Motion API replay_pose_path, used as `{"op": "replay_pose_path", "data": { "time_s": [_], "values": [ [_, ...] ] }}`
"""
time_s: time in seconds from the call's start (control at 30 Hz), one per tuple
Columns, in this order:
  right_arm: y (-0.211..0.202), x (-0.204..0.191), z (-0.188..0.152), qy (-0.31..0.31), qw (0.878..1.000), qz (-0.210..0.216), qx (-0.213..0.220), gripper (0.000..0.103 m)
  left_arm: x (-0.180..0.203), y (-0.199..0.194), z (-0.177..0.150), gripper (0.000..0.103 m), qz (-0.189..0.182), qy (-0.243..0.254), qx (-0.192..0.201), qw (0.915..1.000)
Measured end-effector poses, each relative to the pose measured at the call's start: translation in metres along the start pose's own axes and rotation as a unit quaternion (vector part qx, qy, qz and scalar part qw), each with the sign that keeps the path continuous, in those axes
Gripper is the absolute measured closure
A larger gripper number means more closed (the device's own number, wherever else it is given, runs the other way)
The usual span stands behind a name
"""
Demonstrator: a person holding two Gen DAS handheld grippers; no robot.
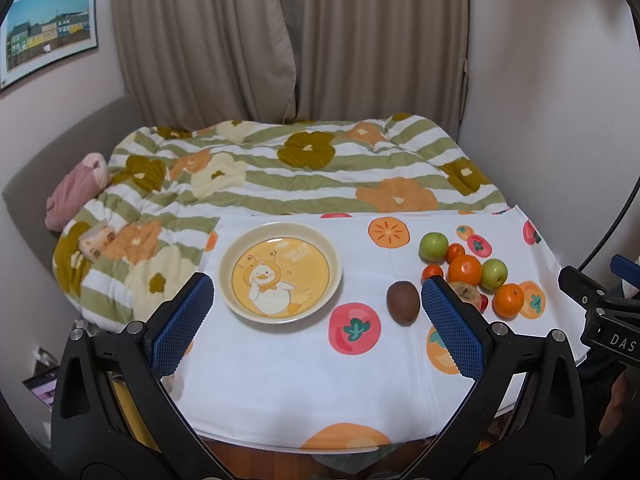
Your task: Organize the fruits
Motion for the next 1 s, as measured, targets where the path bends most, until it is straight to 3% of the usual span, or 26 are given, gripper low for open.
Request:
{"op": "replay_pose_path", "data": {
  "time_s": [0.5,0.73,1.0],
  "values": [
    [0.001,-0.003,-0.001,0.001,1.0,0.001,0.0,0.0,0.001,0.0,-0.001,0.0,-0.002,0.0,-0.001,1.0],
    [-0.006,-0.009,0.001,0.011,1.0,-0.012,0.0,0.0,0.011,0.008,0.004,0.0,-0.038,0.016,-0.019,0.999],
    [-0.007,0.017,-0.014,0.057,0.997,-0.056,-0.008,0.0,0.036,0.036,-0.009,0.0,-0.115,0.055,-0.045,0.9908]
  ]
}}
Point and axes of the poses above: each gripper's, at about its wrist camera, not at the fingertips, and y roughly the way its jaws point, x to its right, z to its top, the point moved 7 cm from there along y, roughly the way its jaws point, and after that the axes turned 14 degrees about x, right-handed, at the moved point
